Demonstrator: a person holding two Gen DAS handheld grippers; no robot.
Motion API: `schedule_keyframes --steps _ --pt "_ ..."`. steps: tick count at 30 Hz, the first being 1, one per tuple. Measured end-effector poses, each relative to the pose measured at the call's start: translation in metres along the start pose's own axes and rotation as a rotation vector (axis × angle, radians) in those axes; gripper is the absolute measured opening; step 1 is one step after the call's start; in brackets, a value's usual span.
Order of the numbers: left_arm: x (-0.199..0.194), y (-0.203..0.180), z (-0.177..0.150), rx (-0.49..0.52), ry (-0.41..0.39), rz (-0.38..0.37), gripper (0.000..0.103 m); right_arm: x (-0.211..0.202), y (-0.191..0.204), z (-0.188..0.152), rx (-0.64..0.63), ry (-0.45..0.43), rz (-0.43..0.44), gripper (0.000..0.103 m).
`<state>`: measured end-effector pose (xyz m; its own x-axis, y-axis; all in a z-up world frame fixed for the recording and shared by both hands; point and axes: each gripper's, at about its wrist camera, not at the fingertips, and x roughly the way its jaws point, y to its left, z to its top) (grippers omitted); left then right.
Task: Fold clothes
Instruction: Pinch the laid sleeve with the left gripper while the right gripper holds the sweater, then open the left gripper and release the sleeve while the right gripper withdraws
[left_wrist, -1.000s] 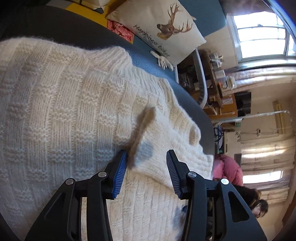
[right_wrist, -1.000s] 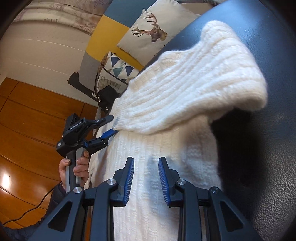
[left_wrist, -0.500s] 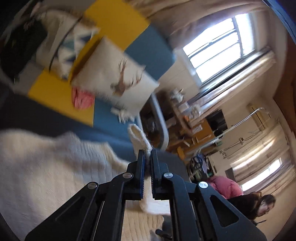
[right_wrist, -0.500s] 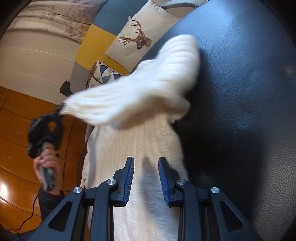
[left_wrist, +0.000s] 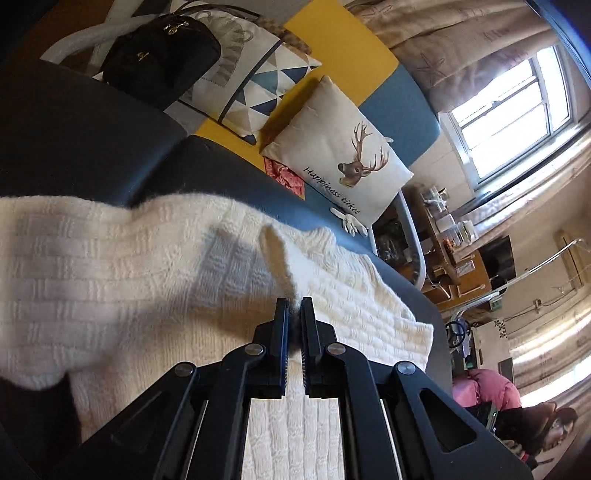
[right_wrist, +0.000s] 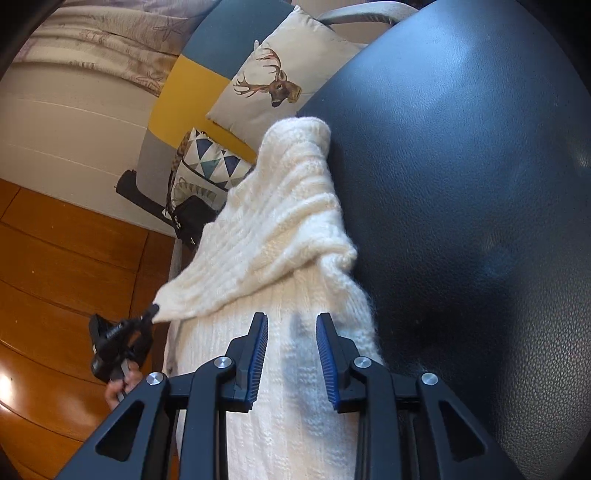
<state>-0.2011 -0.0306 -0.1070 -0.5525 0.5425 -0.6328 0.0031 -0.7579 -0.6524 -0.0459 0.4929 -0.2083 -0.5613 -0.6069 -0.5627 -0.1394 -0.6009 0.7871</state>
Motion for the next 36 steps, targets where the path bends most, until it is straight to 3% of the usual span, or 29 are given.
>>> schedule_keyframes --steps 4,7,11,12,14,15,18,21,23,29,33,35,36 --pt "-0.005 -0.010 -0.004 0.019 0.003 -0.016 0.004 0.005 -0.021 0.006 0.252 0.003 0.204 0.030" --pt "-0.009 -0.013 0.005 -0.007 -0.024 -0.059 0.005 0.015 -0.029 0.011 0.347 -0.029 0.181 0.037" --pt "-0.024 -0.025 0.013 -0.001 -0.057 -0.134 0.005 0.026 -0.039 0.015 0.441 -0.126 0.156 0.037" --pt "-0.028 -0.027 0.013 0.001 -0.063 -0.153 0.005 0.025 -0.036 0.017 0.415 -0.147 0.156 0.036" --pt "-0.036 -0.029 0.012 0.001 -0.077 -0.179 0.005 0.021 -0.026 0.023 0.338 -0.176 0.148 0.018" --pt "-0.037 -0.028 0.010 0.007 -0.081 -0.161 0.005 0.018 -0.017 0.025 0.277 -0.183 0.129 0.017" --pt "-0.027 -0.007 -0.001 -0.005 -0.047 -0.061 0.005 0.017 0.005 0.031 0.096 -0.141 -0.012 0.015" --pt "-0.003 0.028 -0.013 -0.037 0.018 0.105 0.005 0.028 -0.005 0.027 0.078 -0.087 -0.072 0.011" --pt "0.011 0.053 -0.019 -0.110 0.069 0.107 0.005 0.029 -0.010 0.024 0.097 -0.080 -0.052 0.010" --pt "0.020 0.066 -0.010 -0.187 0.080 0.040 0.007 0.031 -0.011 0.026 0.092 -0.073 -0.059 0.013" --pt "-0.007 0.029 0.004 -0.038 -0.065 -0.013 0.007 0.026 -0.004 0.025 0.053 -0.116 -0.042 0.016" --pt "-0.017 0.020 0.007 0.012 -0.093 0.025 0.007 0.028 -0.002 0.023 0.033 -0.120 -0.029 0.016" --pt "-0.010 0.026 0.006 0.006 -0.056 0.071 0.007 0.031 -0.004 0.022 0.034 -0.109 -0.022 0.016"
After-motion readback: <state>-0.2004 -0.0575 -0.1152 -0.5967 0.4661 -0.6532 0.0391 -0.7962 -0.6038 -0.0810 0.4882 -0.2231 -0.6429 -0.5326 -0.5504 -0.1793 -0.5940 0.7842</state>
